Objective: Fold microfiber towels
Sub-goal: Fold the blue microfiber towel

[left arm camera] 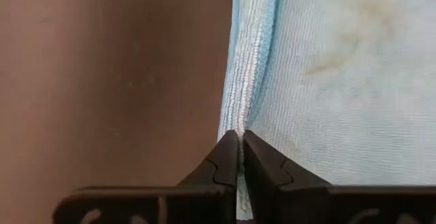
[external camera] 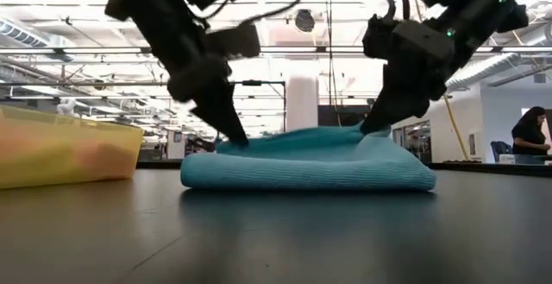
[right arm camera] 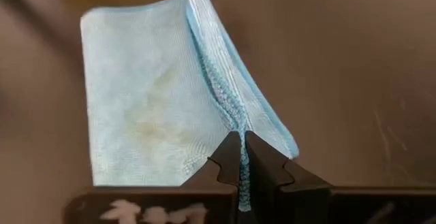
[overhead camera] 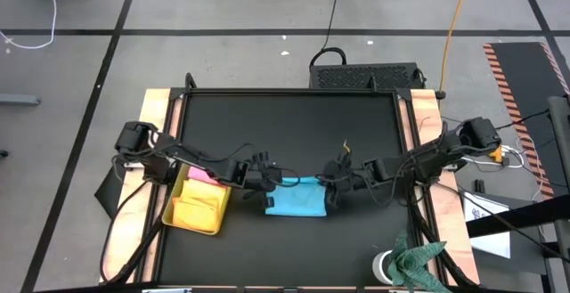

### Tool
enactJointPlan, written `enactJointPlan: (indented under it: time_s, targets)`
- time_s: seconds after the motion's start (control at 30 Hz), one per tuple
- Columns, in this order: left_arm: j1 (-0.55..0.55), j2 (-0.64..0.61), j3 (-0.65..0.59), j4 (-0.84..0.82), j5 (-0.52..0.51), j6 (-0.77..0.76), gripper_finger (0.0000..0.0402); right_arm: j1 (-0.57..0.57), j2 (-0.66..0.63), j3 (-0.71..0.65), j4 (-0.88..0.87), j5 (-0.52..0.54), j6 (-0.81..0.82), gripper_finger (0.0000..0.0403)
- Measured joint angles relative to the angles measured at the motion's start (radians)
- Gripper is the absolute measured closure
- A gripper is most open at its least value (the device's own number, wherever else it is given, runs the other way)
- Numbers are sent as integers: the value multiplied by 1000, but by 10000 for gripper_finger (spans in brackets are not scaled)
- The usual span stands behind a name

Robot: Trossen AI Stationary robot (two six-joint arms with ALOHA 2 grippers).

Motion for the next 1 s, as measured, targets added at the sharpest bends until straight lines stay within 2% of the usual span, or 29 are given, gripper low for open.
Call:
enactJointPlan:
  time_s: [0.2, 0.4, 0.57, 0.67, 0.9, 1.0]
  targets:
    - [19, 38, 0, 16, 1, -8, 396, -59, 1, -38, 58, -32, -47, 401]
    - [2, -1, -1, -40, 27, -37, 364, -98, 33, -59, 201, -131, -144, 401]
    - [-35, -70, -2, -91, 27, -115, 391, -108, 33, -59, 249, -125, -190, 401]
    - [-44, -91, 0, -109, 32, -134, 392, -120, 34, -59, 263, -125, -204, 401]
    - [-25, -43, 0, -121, 50, -172, 397, -172, 108, -58, 323, -117, -260, 399]
    - [-22, -18, 0, -121, 58, -191, 386, -184, 135, -59, 357, -116, -295, 377]
